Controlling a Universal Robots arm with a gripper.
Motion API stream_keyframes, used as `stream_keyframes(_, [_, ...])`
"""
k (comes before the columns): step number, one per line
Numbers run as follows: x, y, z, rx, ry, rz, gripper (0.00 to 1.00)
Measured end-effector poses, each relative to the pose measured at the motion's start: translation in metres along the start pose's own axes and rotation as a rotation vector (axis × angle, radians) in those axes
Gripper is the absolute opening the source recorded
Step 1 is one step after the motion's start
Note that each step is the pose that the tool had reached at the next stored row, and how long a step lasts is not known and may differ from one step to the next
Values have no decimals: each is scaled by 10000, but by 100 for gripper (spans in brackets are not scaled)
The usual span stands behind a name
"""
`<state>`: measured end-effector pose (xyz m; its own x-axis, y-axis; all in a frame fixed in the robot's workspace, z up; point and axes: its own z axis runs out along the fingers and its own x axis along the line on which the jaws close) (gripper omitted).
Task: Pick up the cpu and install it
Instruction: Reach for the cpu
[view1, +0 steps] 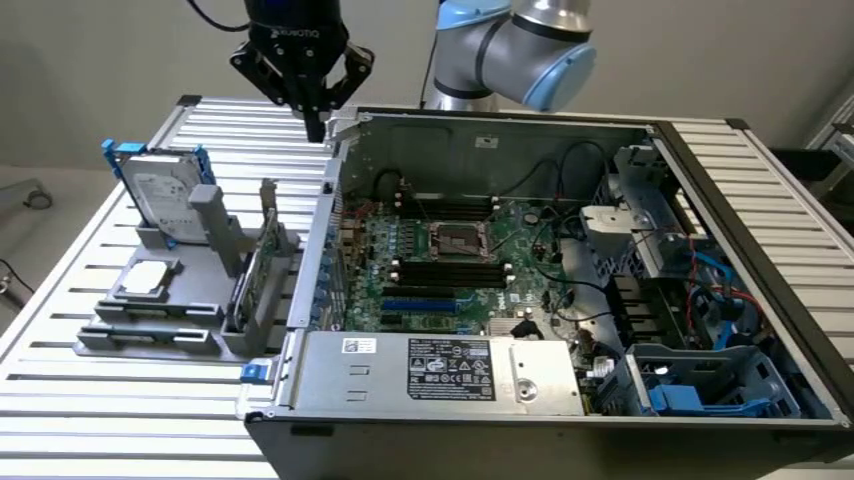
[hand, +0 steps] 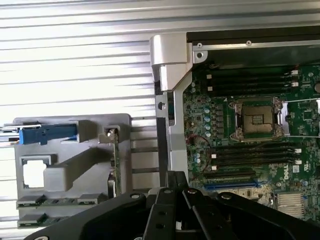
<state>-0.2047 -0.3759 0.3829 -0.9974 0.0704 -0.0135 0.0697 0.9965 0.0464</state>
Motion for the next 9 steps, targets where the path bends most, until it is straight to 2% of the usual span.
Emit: stream_keyframes(9, [412,34,90,37,-3,-2,11])
